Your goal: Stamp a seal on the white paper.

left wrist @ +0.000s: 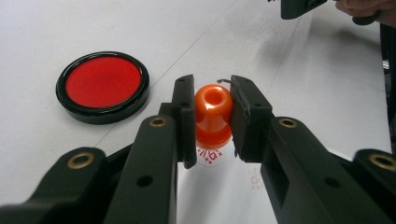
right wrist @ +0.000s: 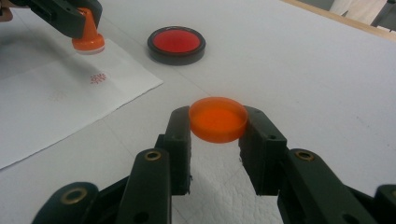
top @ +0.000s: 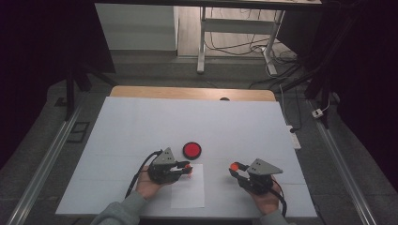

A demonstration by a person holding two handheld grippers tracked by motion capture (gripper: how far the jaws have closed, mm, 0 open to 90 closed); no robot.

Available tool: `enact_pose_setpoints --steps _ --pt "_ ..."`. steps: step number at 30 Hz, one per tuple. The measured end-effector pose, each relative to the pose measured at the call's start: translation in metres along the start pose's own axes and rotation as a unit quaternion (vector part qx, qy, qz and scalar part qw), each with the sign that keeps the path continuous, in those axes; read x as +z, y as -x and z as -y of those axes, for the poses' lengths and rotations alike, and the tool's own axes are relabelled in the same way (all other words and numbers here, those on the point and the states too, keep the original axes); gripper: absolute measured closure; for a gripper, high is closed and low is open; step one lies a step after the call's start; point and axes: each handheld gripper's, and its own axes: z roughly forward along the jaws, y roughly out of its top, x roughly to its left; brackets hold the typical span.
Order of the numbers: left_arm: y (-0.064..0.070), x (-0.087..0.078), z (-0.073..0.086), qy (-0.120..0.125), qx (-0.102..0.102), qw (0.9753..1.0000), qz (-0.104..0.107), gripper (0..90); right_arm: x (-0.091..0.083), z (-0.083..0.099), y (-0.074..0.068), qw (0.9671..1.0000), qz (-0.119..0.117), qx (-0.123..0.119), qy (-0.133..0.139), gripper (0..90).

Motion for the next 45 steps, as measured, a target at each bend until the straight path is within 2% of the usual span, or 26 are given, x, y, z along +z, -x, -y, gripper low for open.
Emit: enact_pose_setpoints --steps 13,24,35,45 --pt "-0.001 -0.009 -0.003 0.008 -0.011 0.9998 0.015 72.2 0.001 0.0 0.0 1.0 -0.003 -0.001 -0.004 64.6" --pt "0.0 -0.024 -0.014 0.034 -0.018 0.999 0.025 72.2 0.002 0.0 0.0 1.0 -0.003 -0.002 -0.003 64.6" --pt "-0.001 -0.042 -0.022 0.058 -0.023 0.9976 0.029 72.2 0.003 -0.001 -0.001 1.0 -0.006 -0.002 -0.002 64.6" --pt "0.0 -0.059 -0.028 0.085 -0.027 0.9959 0.017 72.2 0.006 -0.002 -0.001 0.9999 -0.009 -0.003 -0.004 64.6"
